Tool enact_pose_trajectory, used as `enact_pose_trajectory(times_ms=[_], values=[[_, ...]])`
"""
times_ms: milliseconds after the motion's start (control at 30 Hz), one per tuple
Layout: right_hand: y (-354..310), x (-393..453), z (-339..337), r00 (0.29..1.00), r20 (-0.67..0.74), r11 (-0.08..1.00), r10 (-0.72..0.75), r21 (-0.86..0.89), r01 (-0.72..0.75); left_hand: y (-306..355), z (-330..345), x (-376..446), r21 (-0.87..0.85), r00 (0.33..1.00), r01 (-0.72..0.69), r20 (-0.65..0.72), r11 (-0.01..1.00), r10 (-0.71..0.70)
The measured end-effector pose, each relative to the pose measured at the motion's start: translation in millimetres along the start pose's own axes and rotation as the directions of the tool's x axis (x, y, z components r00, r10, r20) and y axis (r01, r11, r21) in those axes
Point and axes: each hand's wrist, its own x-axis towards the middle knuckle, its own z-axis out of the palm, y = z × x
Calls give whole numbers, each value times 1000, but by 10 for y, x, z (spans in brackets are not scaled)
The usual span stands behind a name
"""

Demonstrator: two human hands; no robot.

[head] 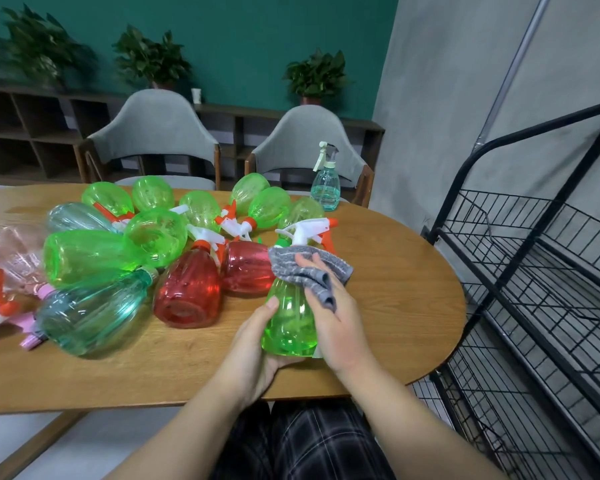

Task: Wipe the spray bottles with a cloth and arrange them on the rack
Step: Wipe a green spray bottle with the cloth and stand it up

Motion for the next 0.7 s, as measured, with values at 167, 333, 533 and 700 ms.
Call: enact_pose_trajectory(times_ms=[167, 333, 533, 700], values=[[55, -96, -26, 994, 2, 993, -106, 50, 106, -7, -3, 24, 25, 1000, -18, -21, 1000, 19], [156, -168, -43, 957, -22, 954, -291, 67, 291, -9, -20, 27, 32, 999, -26, -39, 999, 27], [-44, -204, -99, 976, -174, 915, 130, 400, -50, -9, -16, 32, -26, 999, -35, 1, 999, 35], [-122, 125, -207, 689, -237, 514, 685, 828, -227, 15, -7, 11, -28, 999, 26, 23, 999, -25]])
